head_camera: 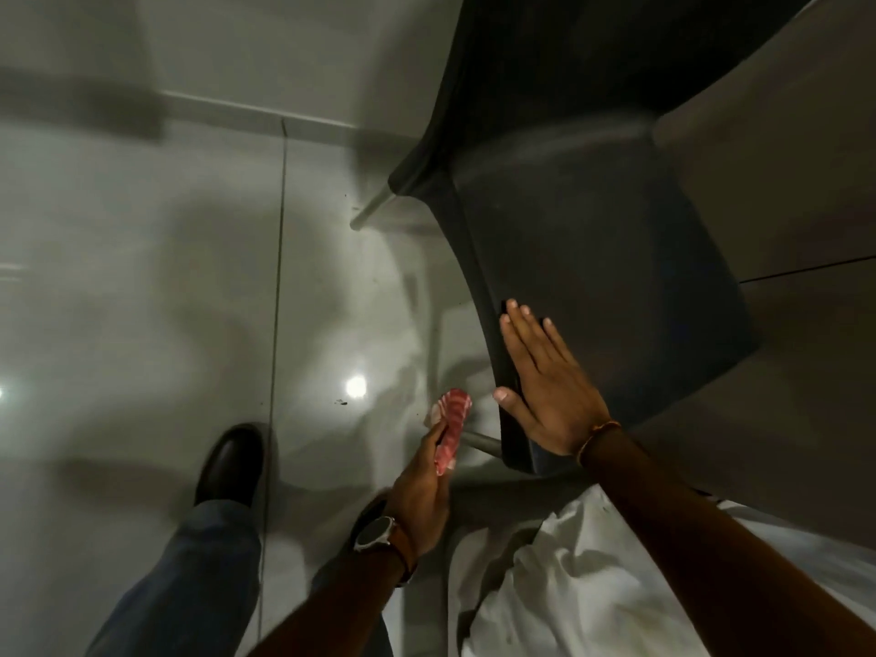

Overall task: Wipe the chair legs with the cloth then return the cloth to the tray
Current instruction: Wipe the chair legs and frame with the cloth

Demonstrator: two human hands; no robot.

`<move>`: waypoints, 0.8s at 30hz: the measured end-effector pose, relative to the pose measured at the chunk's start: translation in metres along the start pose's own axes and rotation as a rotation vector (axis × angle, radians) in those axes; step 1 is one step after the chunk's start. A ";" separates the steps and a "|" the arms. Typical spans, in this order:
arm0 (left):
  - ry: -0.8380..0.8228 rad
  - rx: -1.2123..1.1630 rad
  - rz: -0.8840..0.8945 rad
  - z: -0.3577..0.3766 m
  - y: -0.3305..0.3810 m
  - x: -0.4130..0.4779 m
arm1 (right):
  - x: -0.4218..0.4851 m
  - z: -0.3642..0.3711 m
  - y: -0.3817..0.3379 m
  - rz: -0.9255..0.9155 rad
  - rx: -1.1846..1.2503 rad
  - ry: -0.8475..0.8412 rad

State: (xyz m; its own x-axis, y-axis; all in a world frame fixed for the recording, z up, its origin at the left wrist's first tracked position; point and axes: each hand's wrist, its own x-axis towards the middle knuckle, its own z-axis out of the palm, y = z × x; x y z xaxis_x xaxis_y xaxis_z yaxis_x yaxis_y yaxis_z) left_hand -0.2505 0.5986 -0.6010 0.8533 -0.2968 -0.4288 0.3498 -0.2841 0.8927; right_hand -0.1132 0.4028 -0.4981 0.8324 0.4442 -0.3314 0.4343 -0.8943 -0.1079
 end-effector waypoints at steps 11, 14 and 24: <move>0.038 -0.005 0.184 0.083 -0.008 0.020 | -0.003 0.005 0.002 -0.029 0.071 0.134; 0.014 0.071 0.220 0.086 -0.028 0.039 | -0.002 0.007 0.003 -0.031 0.072 0.157; -0.170 0.253 0.238 0.068 -0.154 0.110 | -0.001 0.014 0.005 -0.055 0.076 0.206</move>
State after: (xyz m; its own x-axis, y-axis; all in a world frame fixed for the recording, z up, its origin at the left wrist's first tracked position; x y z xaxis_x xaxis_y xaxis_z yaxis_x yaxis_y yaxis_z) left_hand -0.2369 0.5475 -0.7956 0.8153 -0.5223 -0.2499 0.0257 -0.3986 0.9168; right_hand -0.1164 0.3973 -0.5119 0.8644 0.4868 -0.1254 0.4601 -0.8667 -0.1929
